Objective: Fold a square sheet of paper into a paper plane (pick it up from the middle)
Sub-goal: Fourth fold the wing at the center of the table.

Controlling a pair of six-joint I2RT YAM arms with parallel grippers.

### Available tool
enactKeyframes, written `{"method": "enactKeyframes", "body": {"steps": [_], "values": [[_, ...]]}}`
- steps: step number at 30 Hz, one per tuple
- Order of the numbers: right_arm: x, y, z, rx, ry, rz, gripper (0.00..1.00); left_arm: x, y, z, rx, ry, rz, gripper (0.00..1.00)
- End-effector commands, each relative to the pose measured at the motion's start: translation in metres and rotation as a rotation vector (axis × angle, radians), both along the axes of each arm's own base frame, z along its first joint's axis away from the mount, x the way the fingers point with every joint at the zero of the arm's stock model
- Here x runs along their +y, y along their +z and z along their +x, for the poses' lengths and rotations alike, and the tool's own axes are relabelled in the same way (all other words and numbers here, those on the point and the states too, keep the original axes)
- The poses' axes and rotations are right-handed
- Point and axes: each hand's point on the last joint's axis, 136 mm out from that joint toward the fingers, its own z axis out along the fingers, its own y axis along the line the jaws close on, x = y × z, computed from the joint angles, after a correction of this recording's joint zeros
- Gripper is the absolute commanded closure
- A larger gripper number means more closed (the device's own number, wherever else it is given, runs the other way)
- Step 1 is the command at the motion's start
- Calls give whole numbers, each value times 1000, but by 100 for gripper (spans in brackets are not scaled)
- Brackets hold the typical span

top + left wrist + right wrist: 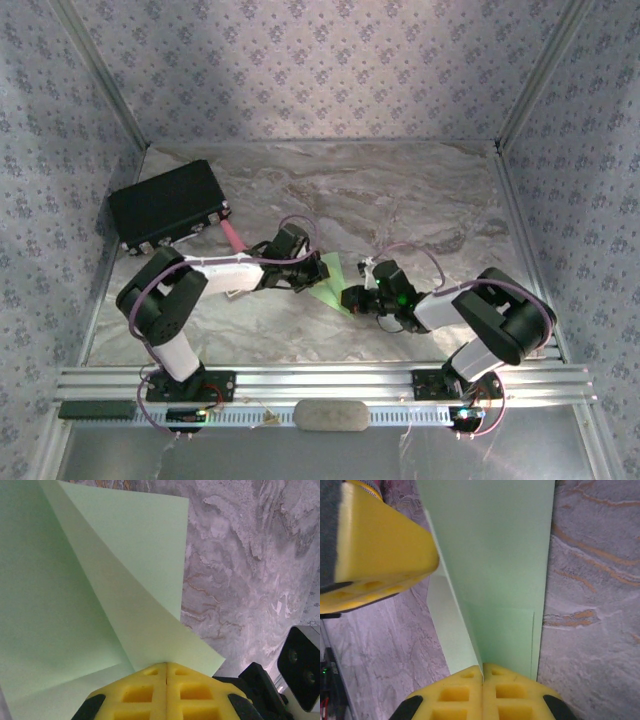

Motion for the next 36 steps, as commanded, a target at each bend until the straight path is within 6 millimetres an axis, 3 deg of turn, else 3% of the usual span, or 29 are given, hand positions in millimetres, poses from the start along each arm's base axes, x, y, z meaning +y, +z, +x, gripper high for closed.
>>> {"method": "enactKeyframes", "body": {"steps": [1, 9, 17, 36], "values": [[-8, -20, -10, 118, -31, -8, 96, -17, 13, 9, -33, -13, -64, 95], [-8, -30, -9, 180, -60, -1, 94, -20, -1, 11, -18, -17, -41, 95], [-8, -26, -7, 183, -66, -4, 90, -21, -6, 11, -15, -26, -34, 95], [-9, -39, -10, 255, -70, -46, 97, -15, -20, 10, 0, -30, 29, 96]]}}
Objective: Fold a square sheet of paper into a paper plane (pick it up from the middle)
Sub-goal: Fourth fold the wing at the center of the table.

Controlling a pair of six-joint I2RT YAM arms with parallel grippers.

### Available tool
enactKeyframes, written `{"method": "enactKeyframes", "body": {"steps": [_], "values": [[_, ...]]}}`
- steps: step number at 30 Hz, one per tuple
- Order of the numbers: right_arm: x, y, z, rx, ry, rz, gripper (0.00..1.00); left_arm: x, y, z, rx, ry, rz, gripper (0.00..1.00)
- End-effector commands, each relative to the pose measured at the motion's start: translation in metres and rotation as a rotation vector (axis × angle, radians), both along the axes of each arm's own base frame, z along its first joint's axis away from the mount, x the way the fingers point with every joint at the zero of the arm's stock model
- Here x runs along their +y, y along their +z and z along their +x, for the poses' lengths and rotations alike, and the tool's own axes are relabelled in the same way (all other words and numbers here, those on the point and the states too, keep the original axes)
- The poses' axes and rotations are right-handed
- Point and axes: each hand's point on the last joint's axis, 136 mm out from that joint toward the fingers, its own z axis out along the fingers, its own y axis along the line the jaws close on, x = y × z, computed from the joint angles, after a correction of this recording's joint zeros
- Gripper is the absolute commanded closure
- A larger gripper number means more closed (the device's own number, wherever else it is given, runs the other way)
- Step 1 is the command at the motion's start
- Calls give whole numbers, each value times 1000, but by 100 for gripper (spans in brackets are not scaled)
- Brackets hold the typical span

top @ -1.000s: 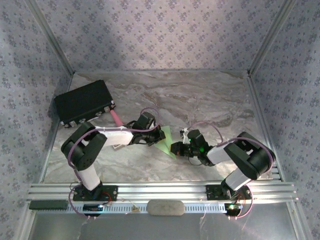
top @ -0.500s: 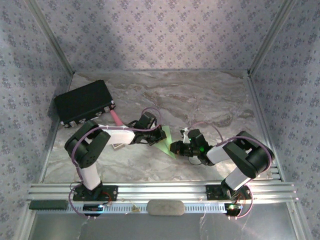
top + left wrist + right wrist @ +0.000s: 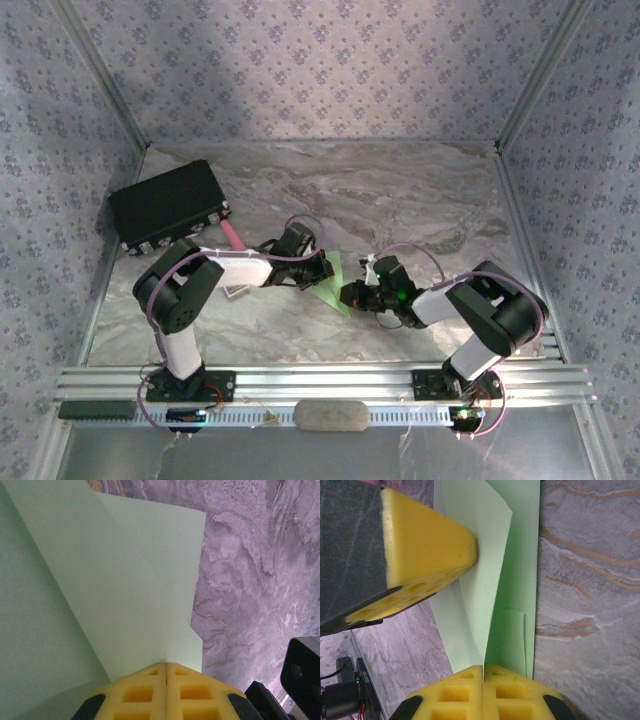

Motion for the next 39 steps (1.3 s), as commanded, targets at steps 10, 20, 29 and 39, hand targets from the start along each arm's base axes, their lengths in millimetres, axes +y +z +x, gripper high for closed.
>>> {"method": "enactKeyframes", "body": {"steps": [10, 20, 29, 39], "values": [[-16, -39, -15, 138, -28, -120, 97, -6, -11, -3, 17, -45, 28, 96], [-15, -36, -15, 138, -28, -113, 94, 1, -23, -8, 46, -60, 83, 96], [-7, -13, -19, 127, 28, -87, 87, 4, -30, -11, 54, -62, 96, 97], [-16, -12, -31, 143, 34, -109, 87, 5, -32, -11, 56, -62, 100, 97]]}}
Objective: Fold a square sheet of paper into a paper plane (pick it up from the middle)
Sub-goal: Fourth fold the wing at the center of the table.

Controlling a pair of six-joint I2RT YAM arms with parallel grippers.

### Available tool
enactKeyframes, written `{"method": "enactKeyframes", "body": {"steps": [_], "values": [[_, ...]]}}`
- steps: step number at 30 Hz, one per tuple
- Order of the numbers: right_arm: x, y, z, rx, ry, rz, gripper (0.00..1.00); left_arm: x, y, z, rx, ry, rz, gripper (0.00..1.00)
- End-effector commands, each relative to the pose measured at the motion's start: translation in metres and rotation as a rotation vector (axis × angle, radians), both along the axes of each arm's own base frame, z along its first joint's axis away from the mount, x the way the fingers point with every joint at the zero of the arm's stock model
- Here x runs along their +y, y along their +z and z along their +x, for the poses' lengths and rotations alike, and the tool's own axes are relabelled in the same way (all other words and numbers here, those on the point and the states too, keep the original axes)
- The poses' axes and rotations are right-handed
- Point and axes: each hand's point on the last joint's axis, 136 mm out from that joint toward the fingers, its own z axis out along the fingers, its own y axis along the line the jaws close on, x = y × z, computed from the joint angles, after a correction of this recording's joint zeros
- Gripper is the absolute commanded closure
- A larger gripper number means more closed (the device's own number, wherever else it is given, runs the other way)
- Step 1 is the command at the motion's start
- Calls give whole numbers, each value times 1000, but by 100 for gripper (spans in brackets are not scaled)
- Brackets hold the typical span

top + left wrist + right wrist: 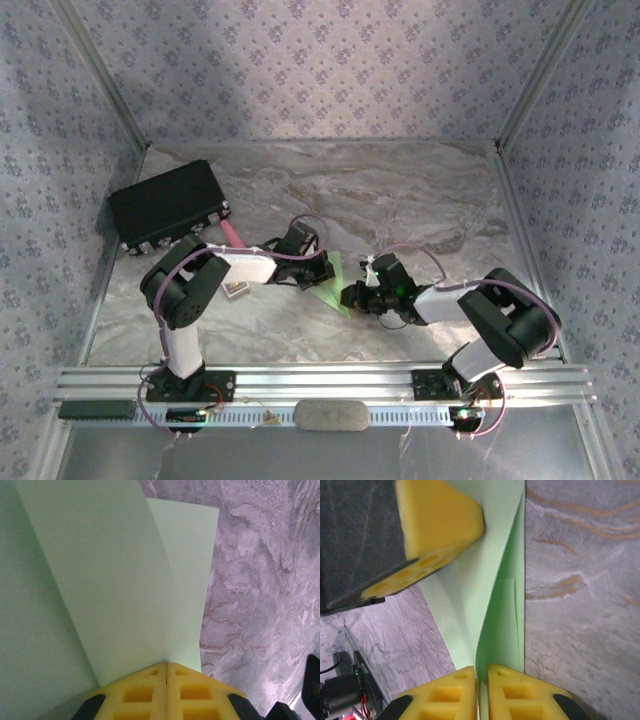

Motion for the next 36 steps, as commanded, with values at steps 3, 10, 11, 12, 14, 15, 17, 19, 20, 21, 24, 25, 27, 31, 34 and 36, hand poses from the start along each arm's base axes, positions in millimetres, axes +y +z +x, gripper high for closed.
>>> {"method": "enactKeyframes", "body": {"steps": [3, 10, 11, 12, 14, 15, 17, 19, 20, 21, 24, 25, 27, 31, 34, 36], "values": [[-12, -17, -23, 74, 38, -66, 89, 8, -20, -11, 45, -16, 65, 97], [-17, -23, -29, 93, 38, -76, 86, 8, -22, -11, 49, -17, 64, 97], [-16, -22, -29, 89, 40, -75, 85, 8, -21, -11, 49, -17, 64, 97], [-16, -20, -29, 88, 41, -71, 85, 8, -21, -11, 48, -17, 64, 97], [-17, -18, -31, 86, 45, -75, 84, 8, -21, -11, 49, -17, 63, 97], [-18, -18, -32, 88, 46, -78, 84, 7, -21, -11, 48, -17, 64, 97], [-20, -20, -35, 92, 51, -86, 84, 7, -22, -12, 48, -18, 65, 97], [-23, -23, -40, 102, 60, -97, 85, 8, -22, -12, 50, -18, 64, 97], [-25, -26, -41, 109, 57, -108, 85, 7, -22, -12, 50, -17, 62, 97], [-27, -28, -42, 111, 55, -119, 86, 7, -22, -12, 51, -17, 63, 97], [-33, -34, -44, 118, 44, -150, 91, 7, -22, -12, 52, -17, 61, 97], [-32, -34, -44, 118, 44, -148, 93, 7, -22, -11, 50, -16, 60, 97], [-32, -34, -45, 123, 48, -144, 94, 7, -22, -12, 51, -17, 60, 97], [-31, -31, -47, 124, 55, -135, 88, 7, -22, -12, 50, -16, 61, 97], [-34, -30, -49, 124, 50, -141, 85, 8, -21, -11, 50, -13, 60, 97], [-37, -31, -51, 125, 47, -152, 84, 8, -21, -11, 48, -15, 60, 97]]}}
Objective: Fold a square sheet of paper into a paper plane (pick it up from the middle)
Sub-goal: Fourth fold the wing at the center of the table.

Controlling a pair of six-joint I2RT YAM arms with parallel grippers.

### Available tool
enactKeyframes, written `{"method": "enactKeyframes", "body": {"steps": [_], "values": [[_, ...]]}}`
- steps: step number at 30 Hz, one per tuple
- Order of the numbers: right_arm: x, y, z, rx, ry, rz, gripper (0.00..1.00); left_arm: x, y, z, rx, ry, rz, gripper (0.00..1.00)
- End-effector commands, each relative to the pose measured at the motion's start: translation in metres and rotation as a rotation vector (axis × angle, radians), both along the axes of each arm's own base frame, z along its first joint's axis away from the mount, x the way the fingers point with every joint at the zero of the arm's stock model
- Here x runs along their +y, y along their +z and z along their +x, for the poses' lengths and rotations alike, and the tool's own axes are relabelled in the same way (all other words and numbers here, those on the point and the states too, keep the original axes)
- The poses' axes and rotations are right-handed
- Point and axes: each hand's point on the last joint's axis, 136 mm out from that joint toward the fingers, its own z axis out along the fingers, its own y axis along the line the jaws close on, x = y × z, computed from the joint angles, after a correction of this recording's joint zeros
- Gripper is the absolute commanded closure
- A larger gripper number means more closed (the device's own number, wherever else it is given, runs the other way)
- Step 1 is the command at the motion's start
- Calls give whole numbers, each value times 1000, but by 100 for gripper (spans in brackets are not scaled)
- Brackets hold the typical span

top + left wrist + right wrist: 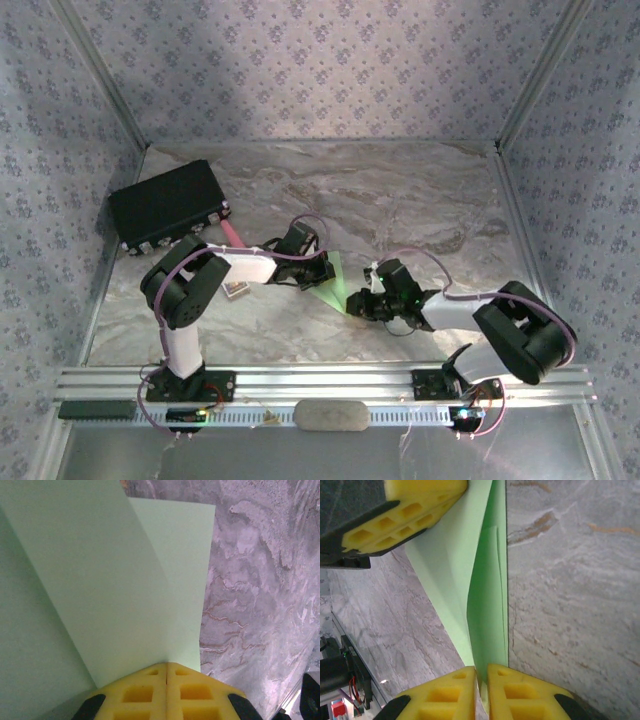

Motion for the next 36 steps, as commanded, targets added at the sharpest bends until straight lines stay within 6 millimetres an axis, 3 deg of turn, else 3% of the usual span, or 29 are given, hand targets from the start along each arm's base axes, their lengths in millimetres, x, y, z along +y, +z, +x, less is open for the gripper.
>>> {"method": "enactKeyframes", "body": {"steps": [1, 12, 20, 25, 29, 33, 36], "values": [[-25, -29, -30, 111, 6, -118, 84, 9, -20, -10, 44, -8, 63, 97], [-30, -37, -40, 144, 30, -137, 95, 8, -21, -10, 47, -7, 60, 97], [-35, -33, -40, 137, 14, -154, 85, 8, -21, -9, 46, -7, 61, 97], [-37, -38, -45, 161, 16, -162, 94, 8, -21, -10, 49, -6, 60, 98], [-38, -42, -47, 180, 14, -176, 95, 8, -21, -9, 47, -6, 59, 98], [-36, -27, -36, 132, -9, -164, 91, 8, -21, -10, 47, -7, 60, 98], [-28, -3, -23, 66, -9, -122, 89, 9, -21, -10, 45, -6, 60, 98]]}}
